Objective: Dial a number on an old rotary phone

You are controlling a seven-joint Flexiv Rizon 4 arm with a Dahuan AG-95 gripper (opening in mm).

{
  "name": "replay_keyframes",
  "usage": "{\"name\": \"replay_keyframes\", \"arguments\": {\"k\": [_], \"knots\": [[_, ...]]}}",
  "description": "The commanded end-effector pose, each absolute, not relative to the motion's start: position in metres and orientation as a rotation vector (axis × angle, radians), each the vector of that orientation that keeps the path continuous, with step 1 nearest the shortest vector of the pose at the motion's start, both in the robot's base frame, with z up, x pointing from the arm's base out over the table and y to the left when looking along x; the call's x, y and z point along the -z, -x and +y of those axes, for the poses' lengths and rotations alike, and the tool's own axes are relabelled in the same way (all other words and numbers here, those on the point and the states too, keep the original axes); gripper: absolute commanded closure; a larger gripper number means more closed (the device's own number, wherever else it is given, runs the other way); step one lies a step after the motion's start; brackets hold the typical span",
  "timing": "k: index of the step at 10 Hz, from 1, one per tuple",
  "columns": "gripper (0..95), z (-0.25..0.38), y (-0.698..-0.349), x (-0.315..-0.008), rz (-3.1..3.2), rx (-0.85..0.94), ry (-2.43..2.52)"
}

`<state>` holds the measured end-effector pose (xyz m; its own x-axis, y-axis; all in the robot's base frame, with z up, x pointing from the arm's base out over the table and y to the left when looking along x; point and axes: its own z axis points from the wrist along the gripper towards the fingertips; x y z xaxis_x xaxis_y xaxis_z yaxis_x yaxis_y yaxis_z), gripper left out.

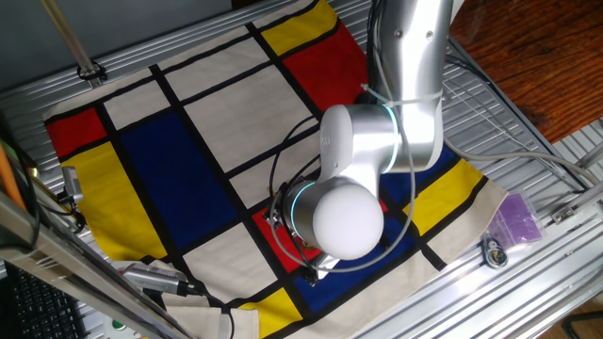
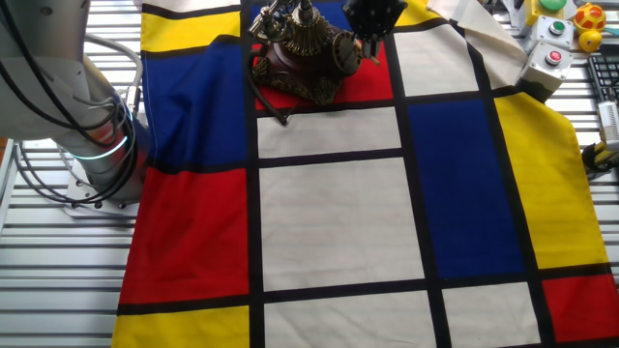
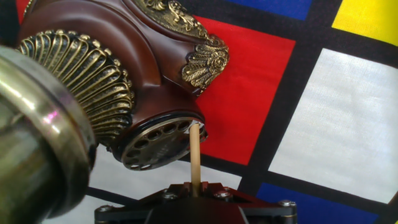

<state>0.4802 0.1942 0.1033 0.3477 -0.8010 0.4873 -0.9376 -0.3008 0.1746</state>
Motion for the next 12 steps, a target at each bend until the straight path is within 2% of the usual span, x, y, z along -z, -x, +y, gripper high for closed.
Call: {"name": "replay_keyframes", "arguments": {"k": [1,12], "knots": [[95.0,0.1932,-0.4806,-0.1026,-1.519,-0.435,-2.190],[95.0,0.1882,-0.4848,-0.0965,-1.506,-0.454,-2.177]]}}
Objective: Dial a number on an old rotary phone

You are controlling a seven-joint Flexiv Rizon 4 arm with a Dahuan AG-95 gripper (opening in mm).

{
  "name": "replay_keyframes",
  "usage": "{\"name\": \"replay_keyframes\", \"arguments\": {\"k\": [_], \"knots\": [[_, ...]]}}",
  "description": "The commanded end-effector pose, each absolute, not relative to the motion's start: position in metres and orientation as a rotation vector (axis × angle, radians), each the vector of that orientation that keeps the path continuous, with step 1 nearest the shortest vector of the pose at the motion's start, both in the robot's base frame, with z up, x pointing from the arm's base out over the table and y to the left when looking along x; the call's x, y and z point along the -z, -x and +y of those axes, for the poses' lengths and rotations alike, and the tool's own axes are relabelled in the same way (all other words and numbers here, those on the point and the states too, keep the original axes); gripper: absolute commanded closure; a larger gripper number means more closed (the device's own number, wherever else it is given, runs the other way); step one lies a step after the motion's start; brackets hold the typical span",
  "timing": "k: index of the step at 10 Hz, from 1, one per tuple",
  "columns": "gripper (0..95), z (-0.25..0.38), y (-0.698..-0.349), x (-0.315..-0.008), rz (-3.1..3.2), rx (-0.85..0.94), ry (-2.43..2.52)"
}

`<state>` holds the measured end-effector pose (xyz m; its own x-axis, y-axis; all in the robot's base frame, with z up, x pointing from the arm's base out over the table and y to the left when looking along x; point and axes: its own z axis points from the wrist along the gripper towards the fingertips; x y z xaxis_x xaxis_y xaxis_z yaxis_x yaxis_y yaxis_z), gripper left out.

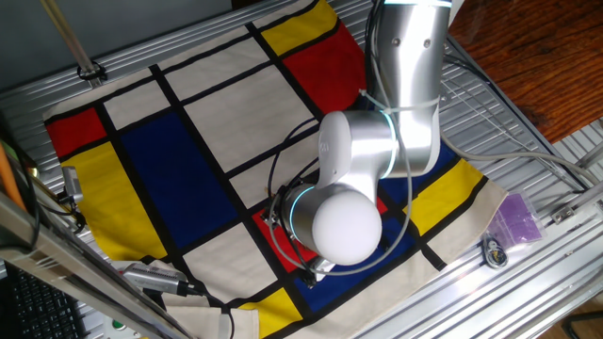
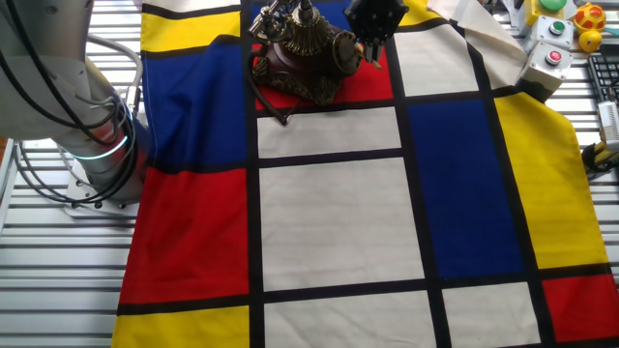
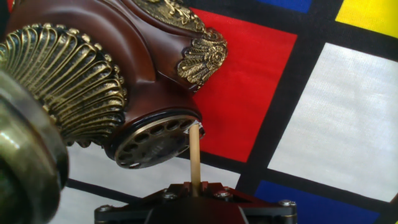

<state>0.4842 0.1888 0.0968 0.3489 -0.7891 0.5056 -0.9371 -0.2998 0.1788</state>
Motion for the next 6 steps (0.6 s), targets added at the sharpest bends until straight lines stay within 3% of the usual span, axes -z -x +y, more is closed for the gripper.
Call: {"name": "replay_keyframes", "arguments": {"k": [1,6], "knots": [[95.0,0.1873,-0.4851,-0.0959,-1.505,-0.458,-2.178],[95.0,0.1826,-0.4866,-0.0941,-1.500,-0.459,-2.184]]}}
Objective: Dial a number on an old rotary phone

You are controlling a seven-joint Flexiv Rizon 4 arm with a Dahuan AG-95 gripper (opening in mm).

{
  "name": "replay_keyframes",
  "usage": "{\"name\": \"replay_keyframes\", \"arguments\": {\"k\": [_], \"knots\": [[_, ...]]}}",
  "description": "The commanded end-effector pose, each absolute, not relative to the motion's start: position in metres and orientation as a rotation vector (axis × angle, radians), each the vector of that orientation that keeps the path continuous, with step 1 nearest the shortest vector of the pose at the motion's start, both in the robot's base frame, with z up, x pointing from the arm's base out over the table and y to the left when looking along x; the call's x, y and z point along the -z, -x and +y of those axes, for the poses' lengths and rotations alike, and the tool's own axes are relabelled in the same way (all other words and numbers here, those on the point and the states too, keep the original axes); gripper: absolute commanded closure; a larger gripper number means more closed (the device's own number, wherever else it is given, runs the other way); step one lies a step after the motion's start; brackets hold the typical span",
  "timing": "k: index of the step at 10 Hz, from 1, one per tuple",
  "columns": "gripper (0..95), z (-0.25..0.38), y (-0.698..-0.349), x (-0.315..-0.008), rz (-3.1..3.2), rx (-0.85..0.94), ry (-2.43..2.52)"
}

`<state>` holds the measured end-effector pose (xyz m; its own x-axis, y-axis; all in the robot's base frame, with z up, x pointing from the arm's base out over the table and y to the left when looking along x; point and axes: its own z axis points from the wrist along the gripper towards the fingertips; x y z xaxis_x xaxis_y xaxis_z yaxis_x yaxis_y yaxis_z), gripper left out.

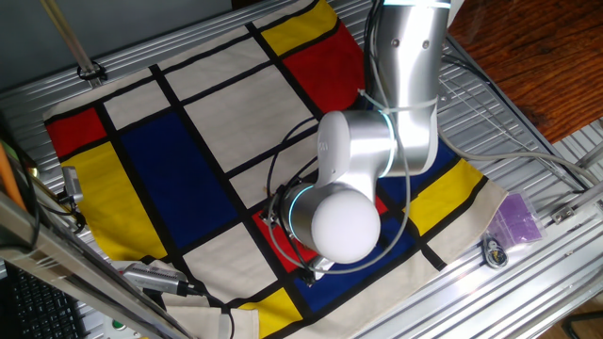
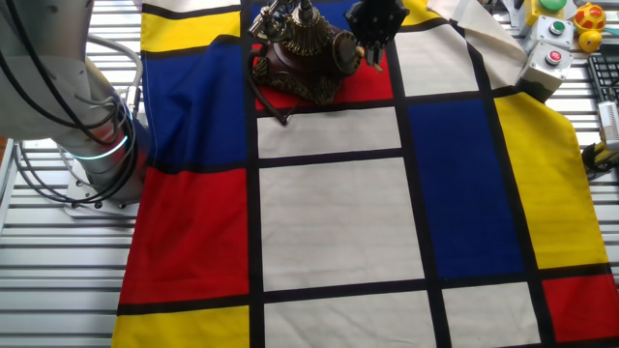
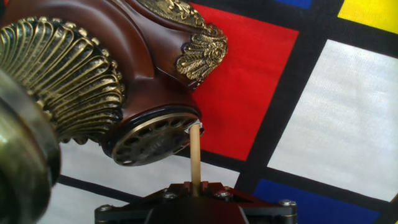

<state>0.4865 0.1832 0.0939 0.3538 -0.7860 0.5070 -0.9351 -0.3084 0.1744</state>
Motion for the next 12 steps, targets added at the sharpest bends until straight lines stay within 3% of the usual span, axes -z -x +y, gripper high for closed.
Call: {"name": "replay_keyframes", "arguments": {"k": [1,12], "knots": [[95.0,0.182,-0.487,-0.092,-1.498,-0.463,-2.186],[95.0,0.161,-0.492,-0.115,-1.703,-0.378,-2.213]]}}
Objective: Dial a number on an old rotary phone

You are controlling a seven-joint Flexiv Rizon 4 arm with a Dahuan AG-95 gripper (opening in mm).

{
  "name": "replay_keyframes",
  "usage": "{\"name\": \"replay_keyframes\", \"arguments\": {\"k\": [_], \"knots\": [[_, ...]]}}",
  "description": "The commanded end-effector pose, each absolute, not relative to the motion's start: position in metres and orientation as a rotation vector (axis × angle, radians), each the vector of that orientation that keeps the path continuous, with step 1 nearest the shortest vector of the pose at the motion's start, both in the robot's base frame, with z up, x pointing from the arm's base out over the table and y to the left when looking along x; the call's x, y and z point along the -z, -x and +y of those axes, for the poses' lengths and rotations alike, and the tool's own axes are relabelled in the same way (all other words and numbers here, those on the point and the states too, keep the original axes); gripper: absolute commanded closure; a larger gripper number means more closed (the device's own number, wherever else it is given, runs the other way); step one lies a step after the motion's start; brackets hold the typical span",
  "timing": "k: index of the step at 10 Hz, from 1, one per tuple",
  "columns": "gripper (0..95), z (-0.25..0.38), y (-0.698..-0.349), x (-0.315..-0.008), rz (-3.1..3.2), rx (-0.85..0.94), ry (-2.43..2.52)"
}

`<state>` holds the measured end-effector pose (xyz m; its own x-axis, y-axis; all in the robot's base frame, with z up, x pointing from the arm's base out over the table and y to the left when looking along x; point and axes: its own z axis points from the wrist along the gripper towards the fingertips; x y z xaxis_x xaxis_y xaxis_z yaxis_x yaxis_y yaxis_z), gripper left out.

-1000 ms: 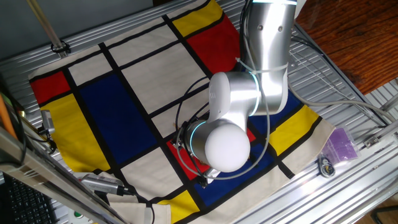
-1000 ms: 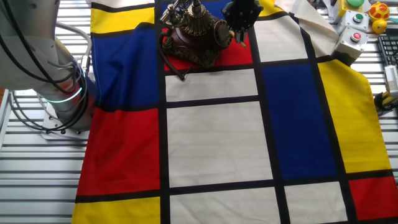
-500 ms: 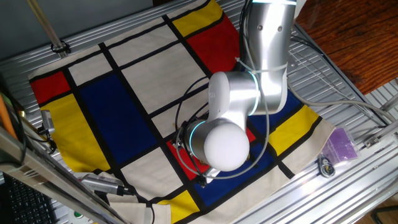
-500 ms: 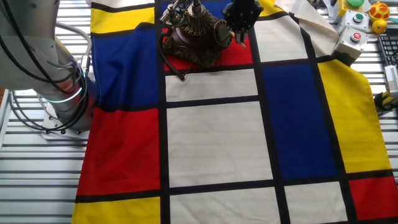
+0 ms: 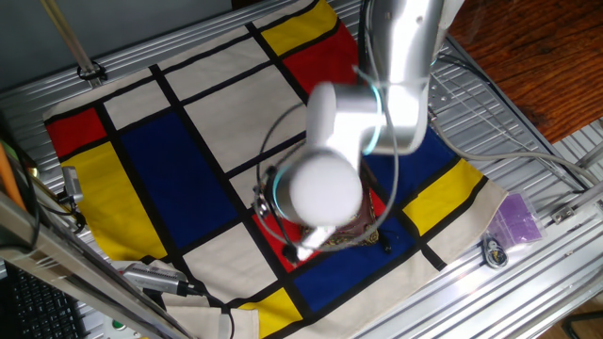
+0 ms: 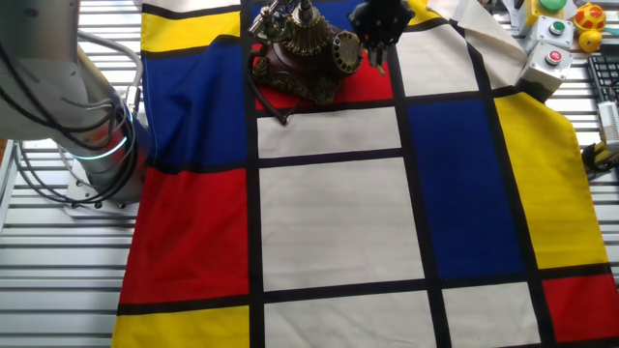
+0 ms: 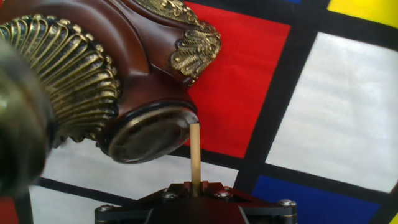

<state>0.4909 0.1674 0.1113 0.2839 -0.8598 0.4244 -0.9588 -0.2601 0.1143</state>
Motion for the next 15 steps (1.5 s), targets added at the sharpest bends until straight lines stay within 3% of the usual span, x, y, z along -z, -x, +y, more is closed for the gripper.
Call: {"name": "replay_keyframes", "arguments": {"k": [1,6,11,15], "knots": [[95.0,0.154,-0.492,-0.119,-1.772,-0.354,-2.210],[95.0,0.109,-0.492,-0.136,-2.080,-0.279,-2.110],[95.0,0.054,-0.503,-0.133,-2.338,-0.142,-1.959],[95.0,0.031,-0.496,-0.129,-2.321,-0.148,-2.013]]}}
